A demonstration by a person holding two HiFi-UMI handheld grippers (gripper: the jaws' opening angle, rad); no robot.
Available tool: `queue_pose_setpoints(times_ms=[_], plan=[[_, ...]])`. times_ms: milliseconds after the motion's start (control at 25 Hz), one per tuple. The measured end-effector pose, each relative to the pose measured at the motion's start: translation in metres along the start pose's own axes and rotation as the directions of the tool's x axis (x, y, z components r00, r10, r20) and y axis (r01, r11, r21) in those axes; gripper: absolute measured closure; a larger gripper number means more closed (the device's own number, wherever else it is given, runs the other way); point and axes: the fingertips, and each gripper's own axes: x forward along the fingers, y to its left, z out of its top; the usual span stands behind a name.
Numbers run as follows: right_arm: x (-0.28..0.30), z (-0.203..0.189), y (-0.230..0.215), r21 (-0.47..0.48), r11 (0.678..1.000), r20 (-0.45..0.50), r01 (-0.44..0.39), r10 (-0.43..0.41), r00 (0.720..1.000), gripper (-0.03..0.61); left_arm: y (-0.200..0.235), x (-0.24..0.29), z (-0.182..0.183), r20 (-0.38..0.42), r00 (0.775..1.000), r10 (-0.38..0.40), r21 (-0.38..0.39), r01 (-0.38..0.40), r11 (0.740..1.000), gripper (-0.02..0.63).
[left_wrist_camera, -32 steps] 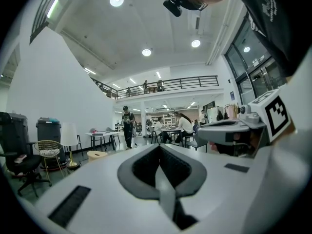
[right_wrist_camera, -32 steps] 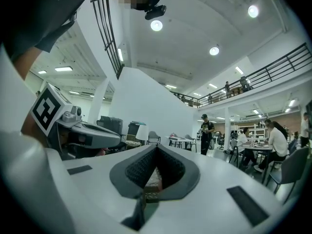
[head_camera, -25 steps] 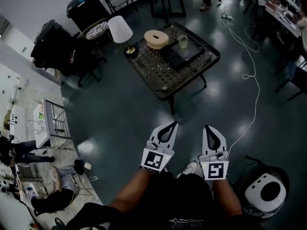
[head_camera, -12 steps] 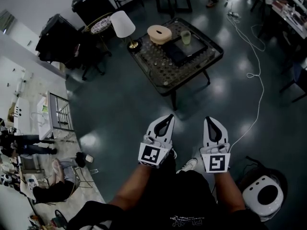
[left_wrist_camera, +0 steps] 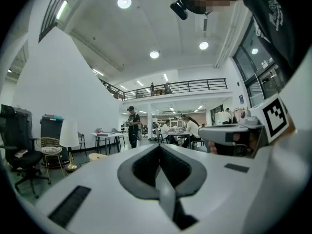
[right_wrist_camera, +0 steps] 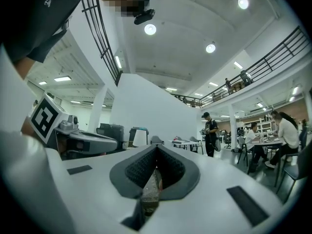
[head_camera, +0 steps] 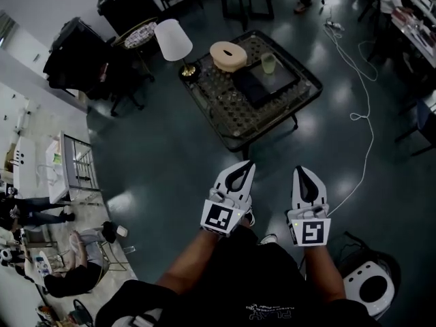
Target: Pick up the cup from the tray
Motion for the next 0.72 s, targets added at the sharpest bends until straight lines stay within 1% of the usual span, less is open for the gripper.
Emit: queue_pose_setpoints(times_ms=[80,120,200,280,400,560,720], plan=[[0.019,0.000,-0.003,0.009,1.000,0.002,0.009,-0.009,1.000,0.571,0.015,0.011,0.005,0.027,1.000,-0.006,-0.025,0.007,1.000,0.612],[0.028,0.001,-0.004,0.022,1.000,0.002,0.017,-0.017,1.000,0.571,0.023,0.015,0.005,0.031,0.999,-0.011,-0.025,0.011,1.000,0.612],[0.048,0.002,-0.008,0.042,0.999,-0.003,0.032,-0.032,0.999,0.571,0.039,0.024,0.003,0.010,1.000,-0.016,-0.001,0.016,1.000,0.612],[0.068,0.005,-0.011,0.052,0.998,-0.005,0.042,-0.042,0.999,0.571,0.058,0.034,0.007,0.010,1.000,-0.012,-0.011,0.012,1.000,0.612],[0.095,0.001,-0.009,0.030,0.999,-0.030,0.034,-0.033,0.999,0.571,0.084,0.048,0.005,0.012,1.000,-0.008,-0.048,0.009,0.999,0.612],[0.129,0.003,-0.009,0.017,0.999,-0.041,0.040,-0.040,0.998,0.571,0.114,0.063,0.010,0.014,1.000,-0.008,-0.027,0.009,1.000,0.612],[0.156,0.006,-0.013,0.002,0.999,-0.040,0.055,-0.054,0.998,0.571,0.133,0.078,0.021,0.050,0.999,-0.017,-0.054,0.019,0.998,0.612]])
